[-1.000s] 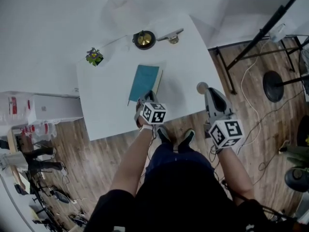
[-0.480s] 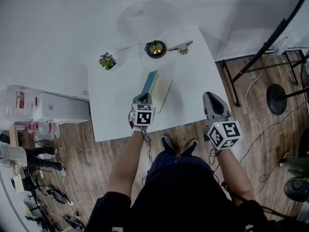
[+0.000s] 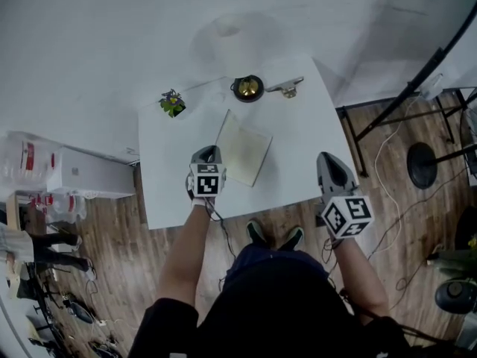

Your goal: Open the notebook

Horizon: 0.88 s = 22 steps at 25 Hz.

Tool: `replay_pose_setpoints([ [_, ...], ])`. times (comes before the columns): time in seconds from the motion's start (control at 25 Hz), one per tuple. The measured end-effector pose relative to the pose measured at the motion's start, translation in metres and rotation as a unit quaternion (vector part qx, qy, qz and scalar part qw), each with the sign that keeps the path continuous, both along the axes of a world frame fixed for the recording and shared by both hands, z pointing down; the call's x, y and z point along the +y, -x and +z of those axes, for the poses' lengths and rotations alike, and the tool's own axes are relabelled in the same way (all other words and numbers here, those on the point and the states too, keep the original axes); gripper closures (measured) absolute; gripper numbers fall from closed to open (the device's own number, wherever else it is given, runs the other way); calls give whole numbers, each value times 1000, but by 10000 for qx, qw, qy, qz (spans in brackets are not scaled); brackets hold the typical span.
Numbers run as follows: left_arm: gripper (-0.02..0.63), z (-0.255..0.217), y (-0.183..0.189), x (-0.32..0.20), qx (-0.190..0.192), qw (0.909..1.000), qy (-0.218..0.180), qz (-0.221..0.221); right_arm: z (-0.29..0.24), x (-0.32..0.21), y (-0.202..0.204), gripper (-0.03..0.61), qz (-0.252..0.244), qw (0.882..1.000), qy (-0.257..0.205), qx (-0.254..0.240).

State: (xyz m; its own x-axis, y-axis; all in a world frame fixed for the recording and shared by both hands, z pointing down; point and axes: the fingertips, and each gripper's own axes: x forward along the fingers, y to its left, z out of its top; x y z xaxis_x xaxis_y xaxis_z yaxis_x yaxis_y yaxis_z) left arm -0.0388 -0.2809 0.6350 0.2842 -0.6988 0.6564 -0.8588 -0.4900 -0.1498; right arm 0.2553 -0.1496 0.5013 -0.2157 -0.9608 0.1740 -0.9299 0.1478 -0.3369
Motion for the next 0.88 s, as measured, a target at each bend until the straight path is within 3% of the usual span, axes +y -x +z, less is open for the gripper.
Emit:
replay_pose_setpoints([
  [0.56, 594, 30, 90, -64, 625, 9967, 428, -299, -12, -31, 49, 571, 362, 9991, 89, 182],
  [0.88, 588, 79, 129, -71, 1012, 9889, 979, -465, -2, -42, 78, 572, 557, 9977, 343, 195],
])
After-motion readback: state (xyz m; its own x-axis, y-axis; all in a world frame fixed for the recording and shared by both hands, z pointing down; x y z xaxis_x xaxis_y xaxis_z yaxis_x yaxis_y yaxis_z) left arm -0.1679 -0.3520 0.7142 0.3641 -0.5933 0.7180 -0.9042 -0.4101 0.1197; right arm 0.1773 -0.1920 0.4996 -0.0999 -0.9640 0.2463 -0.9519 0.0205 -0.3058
